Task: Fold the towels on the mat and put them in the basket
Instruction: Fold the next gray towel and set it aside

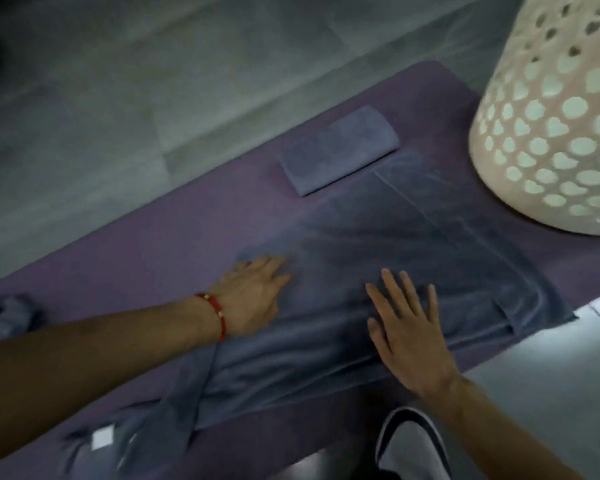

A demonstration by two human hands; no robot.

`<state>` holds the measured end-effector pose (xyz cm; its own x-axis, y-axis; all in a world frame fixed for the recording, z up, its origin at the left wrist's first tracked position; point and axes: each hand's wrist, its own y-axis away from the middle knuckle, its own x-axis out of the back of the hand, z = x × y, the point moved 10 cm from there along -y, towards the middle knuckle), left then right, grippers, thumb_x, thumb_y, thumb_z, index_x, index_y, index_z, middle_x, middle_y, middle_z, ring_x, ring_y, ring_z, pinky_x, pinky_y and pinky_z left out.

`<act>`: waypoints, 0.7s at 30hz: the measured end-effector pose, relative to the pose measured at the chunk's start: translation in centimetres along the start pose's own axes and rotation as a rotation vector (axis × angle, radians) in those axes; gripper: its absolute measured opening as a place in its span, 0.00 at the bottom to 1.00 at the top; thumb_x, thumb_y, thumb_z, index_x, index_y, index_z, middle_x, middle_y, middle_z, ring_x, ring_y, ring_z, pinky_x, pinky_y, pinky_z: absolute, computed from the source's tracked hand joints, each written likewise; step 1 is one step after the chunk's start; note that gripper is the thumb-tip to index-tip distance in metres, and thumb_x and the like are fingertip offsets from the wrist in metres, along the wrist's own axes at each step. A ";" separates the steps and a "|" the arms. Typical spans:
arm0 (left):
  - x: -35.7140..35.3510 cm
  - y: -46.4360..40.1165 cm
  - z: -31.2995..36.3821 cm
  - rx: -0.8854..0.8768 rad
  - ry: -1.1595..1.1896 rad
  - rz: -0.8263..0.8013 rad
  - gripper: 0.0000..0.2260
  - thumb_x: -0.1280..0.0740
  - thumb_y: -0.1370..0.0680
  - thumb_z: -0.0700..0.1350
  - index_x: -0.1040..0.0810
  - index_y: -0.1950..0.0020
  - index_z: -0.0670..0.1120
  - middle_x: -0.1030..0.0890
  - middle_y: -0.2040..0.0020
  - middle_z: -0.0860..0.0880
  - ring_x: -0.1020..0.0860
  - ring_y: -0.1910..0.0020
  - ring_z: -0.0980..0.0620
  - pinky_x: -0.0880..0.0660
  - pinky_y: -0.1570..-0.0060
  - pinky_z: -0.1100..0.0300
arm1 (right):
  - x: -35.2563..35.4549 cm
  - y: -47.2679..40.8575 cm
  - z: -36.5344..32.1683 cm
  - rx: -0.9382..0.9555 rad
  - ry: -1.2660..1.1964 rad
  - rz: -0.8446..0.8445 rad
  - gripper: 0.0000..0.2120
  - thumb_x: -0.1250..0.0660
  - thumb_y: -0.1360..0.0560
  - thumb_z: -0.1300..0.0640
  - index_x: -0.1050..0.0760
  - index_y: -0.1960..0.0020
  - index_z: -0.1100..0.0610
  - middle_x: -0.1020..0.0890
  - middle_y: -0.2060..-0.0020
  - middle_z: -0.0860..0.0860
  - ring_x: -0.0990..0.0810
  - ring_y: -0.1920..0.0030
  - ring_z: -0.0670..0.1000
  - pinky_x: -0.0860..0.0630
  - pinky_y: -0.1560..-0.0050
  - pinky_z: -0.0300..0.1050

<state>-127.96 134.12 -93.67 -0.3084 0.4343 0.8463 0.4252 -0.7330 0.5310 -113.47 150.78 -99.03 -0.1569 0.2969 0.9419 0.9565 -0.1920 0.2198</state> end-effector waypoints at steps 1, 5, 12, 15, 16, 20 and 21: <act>-1.3 4.4 -2.0 0.038 0.014 -0.028 0.29 0.43 0.24 0.53 0.36 0.23 0.46 0.38 0.23 0.42 0.34 0.28 0.41 0.32 0.31 0.47 | -0.3 -0.6 -2.6 0.078 0.010 -0.034 0.27 0.50 0.18 0.45 0.34 0.23 0.52 0.40 0.21 0.55 0.44 0.20 0.59 0.47 0.25 0.69; -7.5 21.2 -9.4 0.377 0.104 -0.156 0.33 0.41 0.36 0.63 0.20 0.37 0.48 0.18 0.42 0.46 0.18 0.48 0.47 0.20 0.52 0.59 | 0.9 -2.2 -13.8 0.417 0.079 -0.165 0.26 0.45 0.22 0.45 0.36 0.26 0.52 0.33 0.25 0.58 0.29 0.28 0.62 0.31 0.35 0.72; -21.5 34.1 -9.1 0.704 0.426 -0.195 0.33 0.33 0.24 0.55 0.37 0.22 0.46 0.32 0.26 0.42 0.32 0.27 0.47 0.36 0.32 0.61 | 5.4 4.0 -29.0 0.909 0.184 -0.669 0.24 0.43 0.18 0.48 0.41 0.23 0.45 0.33 0.29 0.45 0.33 0.29 0.47 0.36 0.28 0.46; -26.8 34.5 -8.0 0.794 0.585 -0.238 0.40 0.29 0.26 0.52 0.48 0.19 0.52 0.40 0.22 0.45 0.39 0.24 0.45 0.37 0.28 0.54 | 3.9 6.1 -33.0 1.073 0.274 -0.651 0.25 0.42 0.20 0.49 0.40 0.23 0.46 0.32 0.30 0.46 0.32 0.30 0.49 0.35 0.29 0.47; -27.6 34.6 -7.9 0.829 0.629 -0.200 0.40 0.29 0.26 0.50 0.47 0.20 0.53 0.40 0.23 0.46 0.37 0.25 0.44 0.35 0.29 0.52 | 2.6 6.4 -34.3 1.103 0.277 -0.629 0.26 0.42 0.20 0.50 0.40 0.23 0.46 0.33 0.29 0.47 0.31 0.29 0.51 0.35 0.28 0.48; -29.1 35.5 -8.4 0.975 0.640 0.004 0.27 0.36 0.23 0.46 0.37 0.24 0.53 0.35 0.27 0.48 0.33 0.28 0.45 0.32 0.33 0.51 | -5.1 8.0 -39.8 1.148 0.357 -0.564 0.30 0.37 0.21 0.56 0.41 0.21 0.48 0.38 0.23 0.50 0.36 0.25 0.55 0.36 0.27 0.54; -29.3 35.9 -8.8 0.985 0.636 0.091 0.23 0.38 0.22 0.46 0.33 0.27 0.52 0.32 0.30 0.48 0.31 0.30 0.44 0.31 0.35 0.51 | -6.9 8.8 -41.2 1.161 0.369 -0.544 0.31 0.34 0.22 0.56 0.39 0.21 0.48 0.39 0.22 0.50 0.37 0.24 0.55 0.36 0.28 0.55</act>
<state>-111.19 90.48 -99.77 -0.4939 -0.1425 0.8578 0.8558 0.0947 0.5085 -114.09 108.51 -93.15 -0.4635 -0.2228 0.8576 0.3765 0.8267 0.4182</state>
